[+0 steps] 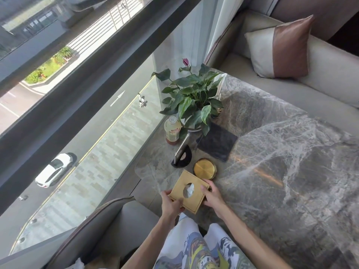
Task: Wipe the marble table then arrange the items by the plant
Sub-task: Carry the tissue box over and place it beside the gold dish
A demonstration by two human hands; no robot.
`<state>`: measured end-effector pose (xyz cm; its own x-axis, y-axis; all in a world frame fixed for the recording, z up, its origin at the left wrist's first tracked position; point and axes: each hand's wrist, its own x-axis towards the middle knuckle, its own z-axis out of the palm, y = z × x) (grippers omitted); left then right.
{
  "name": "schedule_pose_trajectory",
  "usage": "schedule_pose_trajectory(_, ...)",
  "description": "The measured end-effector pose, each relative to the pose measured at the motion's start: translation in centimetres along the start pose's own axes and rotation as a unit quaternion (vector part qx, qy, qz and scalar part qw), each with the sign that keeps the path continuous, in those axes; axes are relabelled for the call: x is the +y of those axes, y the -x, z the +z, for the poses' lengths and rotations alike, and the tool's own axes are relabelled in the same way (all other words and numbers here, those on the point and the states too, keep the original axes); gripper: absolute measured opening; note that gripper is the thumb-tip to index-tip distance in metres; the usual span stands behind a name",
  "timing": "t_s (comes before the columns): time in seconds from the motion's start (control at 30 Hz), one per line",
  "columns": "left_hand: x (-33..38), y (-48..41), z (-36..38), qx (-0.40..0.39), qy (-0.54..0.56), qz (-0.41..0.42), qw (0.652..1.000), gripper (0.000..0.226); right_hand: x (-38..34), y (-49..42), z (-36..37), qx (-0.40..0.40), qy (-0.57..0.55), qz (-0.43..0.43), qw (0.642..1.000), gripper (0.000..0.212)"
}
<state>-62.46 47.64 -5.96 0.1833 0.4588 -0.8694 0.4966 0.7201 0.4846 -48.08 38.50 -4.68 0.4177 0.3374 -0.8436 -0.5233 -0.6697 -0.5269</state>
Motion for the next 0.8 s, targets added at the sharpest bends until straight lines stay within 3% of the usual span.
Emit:
schedule_pose_trajectory(0.23, -0.1, -0.2, 0.0, 0.002, -0.025, 0.006, 1.000, 0.037, 1.3, -0.8, -0.2, 0.024, 0.030, -0.007, 0.999, 0.036)
schedule_pose_trajectory(0.4, 0.0, 0.1, -0.2, 0.008, -0.092, 0.036, 0.995, 0.046, 1.6, 0.0, 0.0, 0.079, 0.131, -0.048, 0.987, 0.043)
schedule_pose_trajectory(0.8, 0.4, -0.2, -0.7, -0.027, -0.154, 0.061, 0.986, 0.052, 2.5, -0.6, 0.0, 0.038, 0.246, -0.015, 0.968, 0.074)
